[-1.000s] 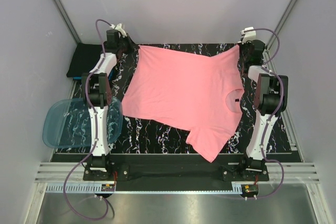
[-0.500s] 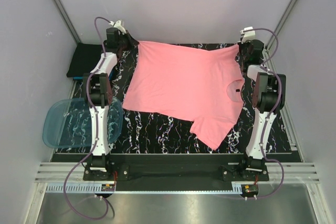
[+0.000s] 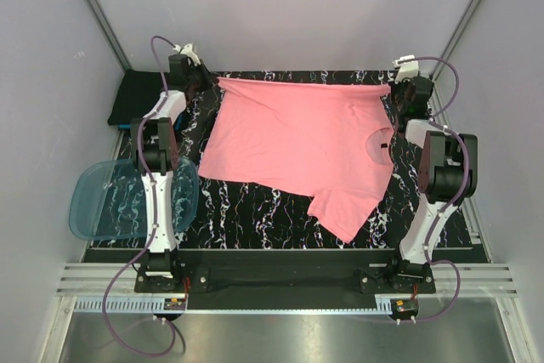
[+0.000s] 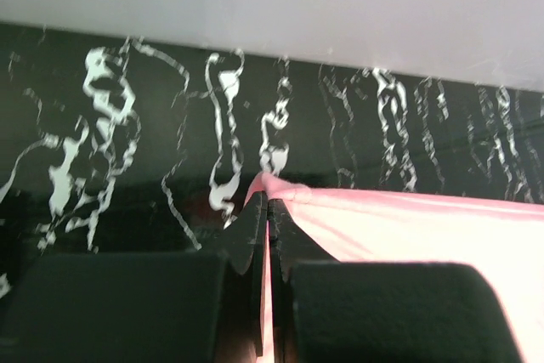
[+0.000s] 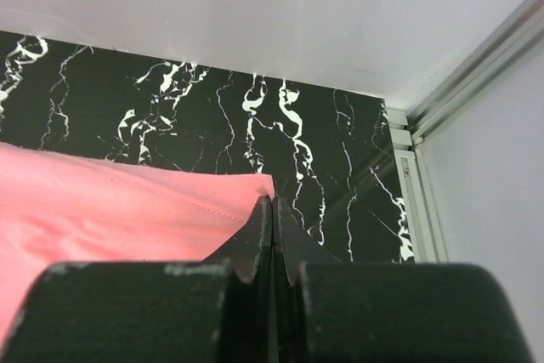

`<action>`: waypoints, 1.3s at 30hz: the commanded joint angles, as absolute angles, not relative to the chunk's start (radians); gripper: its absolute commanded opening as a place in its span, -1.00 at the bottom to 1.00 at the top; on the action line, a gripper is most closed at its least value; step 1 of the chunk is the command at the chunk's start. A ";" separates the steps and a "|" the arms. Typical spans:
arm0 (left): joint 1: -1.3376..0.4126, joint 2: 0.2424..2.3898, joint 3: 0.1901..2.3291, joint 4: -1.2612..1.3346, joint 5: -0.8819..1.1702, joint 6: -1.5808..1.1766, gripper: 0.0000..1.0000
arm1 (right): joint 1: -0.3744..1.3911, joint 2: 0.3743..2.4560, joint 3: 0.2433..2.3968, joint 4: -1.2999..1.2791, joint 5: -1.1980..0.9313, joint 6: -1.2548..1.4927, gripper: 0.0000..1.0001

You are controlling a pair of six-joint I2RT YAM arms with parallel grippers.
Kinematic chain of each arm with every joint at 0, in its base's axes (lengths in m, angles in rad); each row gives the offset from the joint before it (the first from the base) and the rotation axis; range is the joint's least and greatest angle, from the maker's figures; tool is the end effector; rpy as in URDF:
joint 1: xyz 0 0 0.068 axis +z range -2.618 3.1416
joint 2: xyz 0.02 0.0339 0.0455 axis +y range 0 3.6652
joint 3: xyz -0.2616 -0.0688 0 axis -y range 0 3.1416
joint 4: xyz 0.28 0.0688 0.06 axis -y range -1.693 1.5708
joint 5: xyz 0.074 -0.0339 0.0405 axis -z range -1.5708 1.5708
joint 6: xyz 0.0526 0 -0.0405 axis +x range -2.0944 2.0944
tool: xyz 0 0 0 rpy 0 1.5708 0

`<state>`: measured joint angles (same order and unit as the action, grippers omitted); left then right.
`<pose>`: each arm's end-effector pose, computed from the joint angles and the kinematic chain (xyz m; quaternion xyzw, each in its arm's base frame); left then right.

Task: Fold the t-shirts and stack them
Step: Fold the tshirt

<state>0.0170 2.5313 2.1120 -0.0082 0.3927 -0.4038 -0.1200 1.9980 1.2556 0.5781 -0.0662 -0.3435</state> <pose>0.6264 -0.0095 0.1534 -0.0691 0.8287 -0.2630 0.4892 0.4969 -0.0564 0.1858 -0.1063 0.7552 -0.1239 0.6349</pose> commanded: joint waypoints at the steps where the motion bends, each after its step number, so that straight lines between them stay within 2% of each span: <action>1: 0.029 2.416 2.065 0.009 0.380 -0.353 -1.00 | -0.127 1.876 1.229 0.589 -0.011 -0.331 -1.00; 6: 0.028 2.364 2.030 -0.077 0.376 -0.288 -1.00 | -0.127 1.789 1.213 0.419 -0.008 -0.265 -1.00; 12: 0.028 2.296 1.938 -0.103 0.400 -0.270 -1.00 | -0.126 1.692 1.079 0.396 -0.024 -0.189 -0.99; 28: 0.023 2.214 1.781 -0.235 0.414 -0.195 -1.00 | -0.126 1.672 0.989 0.197 -0.009 -0.087 -1.00; 34: 0.014 2.215 1.789 -0.322 0.388 -0.153 -1.00 | -0.126 1.690 1.051 -0.023 -0.008 -0.026 -1.00; 39: 0.009 2.214 1.781 -0.354 0.373 -0.144 -1.00 | -0.126 1.660 0.982 0.038 0.040 -0.023 -1.00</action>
